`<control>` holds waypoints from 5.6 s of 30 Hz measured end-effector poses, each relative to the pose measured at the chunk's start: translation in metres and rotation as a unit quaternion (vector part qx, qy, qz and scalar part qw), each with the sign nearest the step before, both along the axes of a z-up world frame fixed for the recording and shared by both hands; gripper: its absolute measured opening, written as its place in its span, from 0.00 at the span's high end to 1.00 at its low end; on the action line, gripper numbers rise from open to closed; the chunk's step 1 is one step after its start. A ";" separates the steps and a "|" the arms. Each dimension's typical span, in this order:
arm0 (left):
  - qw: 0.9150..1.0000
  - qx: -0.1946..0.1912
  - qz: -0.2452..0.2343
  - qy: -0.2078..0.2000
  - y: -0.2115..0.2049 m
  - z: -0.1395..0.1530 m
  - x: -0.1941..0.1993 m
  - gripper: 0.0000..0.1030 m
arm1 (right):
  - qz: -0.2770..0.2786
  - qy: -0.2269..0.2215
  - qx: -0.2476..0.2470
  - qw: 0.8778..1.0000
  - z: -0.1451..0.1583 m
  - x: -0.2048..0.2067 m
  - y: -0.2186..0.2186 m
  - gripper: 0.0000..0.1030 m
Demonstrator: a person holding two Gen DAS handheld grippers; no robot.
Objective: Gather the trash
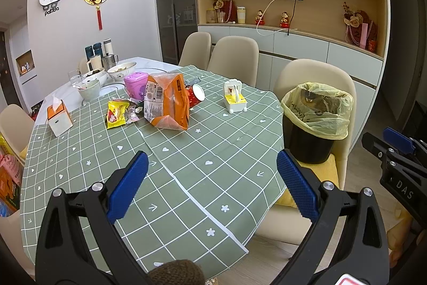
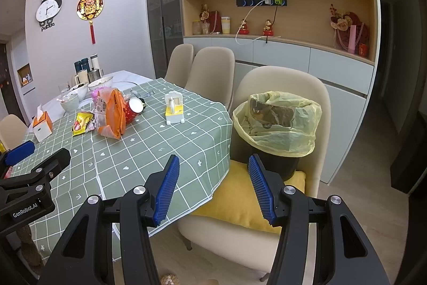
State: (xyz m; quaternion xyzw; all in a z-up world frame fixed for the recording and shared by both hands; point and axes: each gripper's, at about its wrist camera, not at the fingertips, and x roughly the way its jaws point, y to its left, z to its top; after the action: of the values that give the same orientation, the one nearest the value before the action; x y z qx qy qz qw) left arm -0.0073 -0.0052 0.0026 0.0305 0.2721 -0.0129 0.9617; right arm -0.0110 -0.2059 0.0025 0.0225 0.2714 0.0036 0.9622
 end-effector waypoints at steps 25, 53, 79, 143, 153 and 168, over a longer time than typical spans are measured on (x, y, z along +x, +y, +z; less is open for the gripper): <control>1.000 -0.009 0.001 0.015 0.009 -0.009 0.022 0.10 | -0.007 0.012 -0.001 1.000 -0.006 0.019 0.002 0.50; 0.996 -0.037 0.022 0.080 0.211 -0.068 0.242 0.09 | 0.046 0.082 -0.050 0.994 -0.036 0.202 0.114 0.50; 0.965 -0.164 0.038 0.203 0.331 -0.112 0.307 0.89 | 0.218 0.075 -0.045 0.972 -0.040 0.296 0.260 0.50; 0.954 -0.131 -0.208 0.171 -0.273 -0.048 0.414 0.66 | -0.044 -0.019 -0.041 0.998 0.002 0.317 -0.315 0.88; 0.970 -0.131 -0.128 0.159 -0.202 -0.042 0.370 0.59 | 0.082 0.071 -0.082 0.991 -0.074 0.378 -0.246 0.88; 0.974 -0.141 -0.042 0.173 -0.122 -0.036 0.329 0.56 | 0.090 0.109 0.000 0.990 -0.086 0.361 -0.236 0.66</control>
State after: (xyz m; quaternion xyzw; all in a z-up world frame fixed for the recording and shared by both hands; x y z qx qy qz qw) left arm 0.3219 -0.1269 -0.0336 -0.0964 0.4281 -0.0968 0.8933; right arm 0.3500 -0.4420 -0.0834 -0.0013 0.3754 0.0876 0.9227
